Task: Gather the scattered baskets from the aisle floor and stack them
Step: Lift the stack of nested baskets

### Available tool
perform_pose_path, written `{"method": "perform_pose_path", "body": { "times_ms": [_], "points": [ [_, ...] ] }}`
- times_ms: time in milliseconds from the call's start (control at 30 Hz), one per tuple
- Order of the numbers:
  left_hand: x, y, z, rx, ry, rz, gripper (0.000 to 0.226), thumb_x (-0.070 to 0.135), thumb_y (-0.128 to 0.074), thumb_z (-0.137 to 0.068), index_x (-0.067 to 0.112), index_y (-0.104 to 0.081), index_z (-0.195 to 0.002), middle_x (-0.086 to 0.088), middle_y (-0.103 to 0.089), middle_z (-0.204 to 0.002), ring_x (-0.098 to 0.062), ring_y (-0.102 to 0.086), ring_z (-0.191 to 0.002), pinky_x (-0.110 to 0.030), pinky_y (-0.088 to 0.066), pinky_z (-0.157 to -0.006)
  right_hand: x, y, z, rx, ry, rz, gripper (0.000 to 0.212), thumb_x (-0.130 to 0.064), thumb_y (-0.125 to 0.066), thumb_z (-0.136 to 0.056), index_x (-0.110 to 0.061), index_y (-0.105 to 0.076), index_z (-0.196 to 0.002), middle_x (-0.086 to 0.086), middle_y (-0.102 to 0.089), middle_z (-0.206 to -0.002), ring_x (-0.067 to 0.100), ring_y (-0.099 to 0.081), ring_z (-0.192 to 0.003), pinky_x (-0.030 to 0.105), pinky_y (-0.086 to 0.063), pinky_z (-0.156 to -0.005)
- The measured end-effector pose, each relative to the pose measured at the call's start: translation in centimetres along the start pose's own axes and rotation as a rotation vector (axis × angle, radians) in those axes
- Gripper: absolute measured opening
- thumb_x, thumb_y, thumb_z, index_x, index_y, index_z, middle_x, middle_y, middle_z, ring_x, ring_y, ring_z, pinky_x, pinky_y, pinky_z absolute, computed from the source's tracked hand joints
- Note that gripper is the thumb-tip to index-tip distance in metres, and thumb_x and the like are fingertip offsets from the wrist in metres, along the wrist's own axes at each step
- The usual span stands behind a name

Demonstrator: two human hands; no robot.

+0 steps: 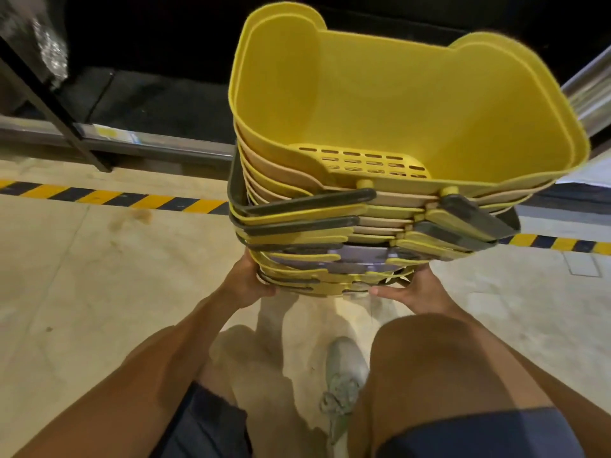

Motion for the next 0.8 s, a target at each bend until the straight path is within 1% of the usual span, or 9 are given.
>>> {"method": "perform_pose_path", "body": {
  "times_ms": [100,167,267,333,433,500,567,667,800],
  "points": [
    [1.2,0.2,0.7,-0.058,-0.009,-0.045,0.094,-0.003,-0.088,-0.071,0.002,-0.036,-0.149,0.024,-0.047,-0.097,0.009,-0.054,-0.080,0.005,-0.044,-0.068,-0.4,-0.1,0.2,-0.049,-0.051,0.050,0.077,-0.017,-0.091,-0.074,-0.013,-0.050,-0.138,-0.007,-0.064,-0.117,-0.004,-0.062,-0.098,0.001,-0.044,-0.078],
    [1.6,0.3,0.6,-0.112,-0.033,-0.049,0.101,-0.012,-0.084,-0.072,0.002,-0.026,-0.153,0.024,-0.044,-0.103,0.014,-0.056,-0.084,0.003,-0.044,-0.061,-0.5,-0.2,0.1,-0.085,-0.064,0.078,0.081,-0.020,-0.091,-0.074,-0.018,-0.047,-0.142,-0.006,-0.062,-0.125,0.009,-0.059,-0.110,0.017,-0.047,-0.092],
    [2.0,0.2,0.9,-0.159,-0.014,-0.046,0.111,-0.011,-0.083,-0.073,0.013,-0.012,-0.157,0.016,-0.047,-0.109,-0.005,-0.055,-0.096,-0.002,-0.043,-0.061,-0.5,-0.1,0.1,-0.082,-0.059,0.093,0.071,-0.017,-0.092,-0.072,-0.021,-0.055,-0.132,-0.018,-0.064,-0.112,0.008,-0.061,-0.101,0.005,-0.047,-0.080],
    [2.0,0.1,0.8,-0.171,-0.016,-0.043,0.113,-0.009,-0.082,-0.074,0.014,-0.010,-0.158,0.005,-0.048,-0.122,-0.019,-0.054,-0.112,-0.004,-0.042,-0.066,0.0,-0.1,-0.1,-0.092,-0.067,0.094,0.069,-0.014,-0.092,-0.071,-0.018,-0.058,-0.130,-0.012,-0.067,-0.113,0.015,-0.062,-0.104,0.006,-0.046,-0.080],
    [2.1,0.2,0.6,-0.146,-0.044,0.023,0.109,-0.016,-0.080,-0.073,0.006,-0.017,-0.159,-0.009,-0.047,-0.146,-0.012,-0.057,-0.117,0.003,-0.042,-0.070,0.0,-0.3,-0.2,-0.100,-0.075,0.030,0.086,-0.008,-0.091,-0.072,-0.012,-0.044,-0.144,0.001,-0.060,-0.131,0.018,-0.056,-0.118,0.025,-0.041,-0.099],
    [2.1,-0.3,0.4,-0.146,-0.059,0.043,0.104,-0.015,-0.082,-0.072,0.004,-0.025,-0.156,-0.014,-0.048,-0.149,-0.014,-0.060,-0.119,-0.009,-0.048,-0.087,0.3,-0.4,-0.2,-0.105,-0.074,-0.002,0.092,-0.004,-0.090,-0.072,-0.013,-0.037,-0.146,-0.002,-0.058,-0.131,0.014,-0.056,-0.116,0.024,-0.043,-0.102],
    [2.4,-1.0,0.5,-0.157,-0.089,0.124,0.091,-0.022,-0.077,-0.073,-0.004,-0.033,-0.151,-0.021,-0.054,-0.142,-0.021,-0.064,-0.117,-0.022,-0.056,-0.085,0.8,-0.2,0.0,-0.082,-0.078,-0.016,0.085,-0.005,-0.091,-0.071,-0.021,-0.042,-0.138,-0.011,-0.061,-0.120,0.005,-0.062,-0.102,0.007,-0.048,-0.086],
    [3.2,-0.8,0.7,-0.077,-0.224,0.184,0.078,-0.033,-0.069,-0.071,-0.017,-0.040,-0.141,-0.021,-0.062,-0.125,-0.009,-0.072,-0.096,-0.020,-0.058,-0.070,0.4,0.9,-0.5,-0.013,-0.038,-0.024,0.067,-0.008,-0.094,-0.067,-0.024,-0.057,-0.121,-0.022,-0.068,-0.104,-0.007,-0.067,-0.091,0.000,-0.048,-0.068],
    [2.3,-0.2,0.4,-0.038,-0.228,0.286,0.098,-0.009,-0.092,-0.056,-0.008,-0.044,-0.142,-0.023,-0.063,-0.131,-0.029,-0.066,-0.117,-0.043,-0.058,-0.093,0.3,0.7,-0.8,0.007,-0.011,-0.046,0.067,-0.007,-0.094,-0.063,-0.015,-0.064,-0.123,-0.010,-0.071,-0.111,-0.008,-0.067,-0.099,0.010,-0.054,-0.078]
  ]
}}
Point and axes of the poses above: each hand's wrist, its own z-axis away from the middle knuckle, its own y-axis out of the back of the hand, x = y × z, the point moved 9 cm from there along -z, towards the middle knuckle
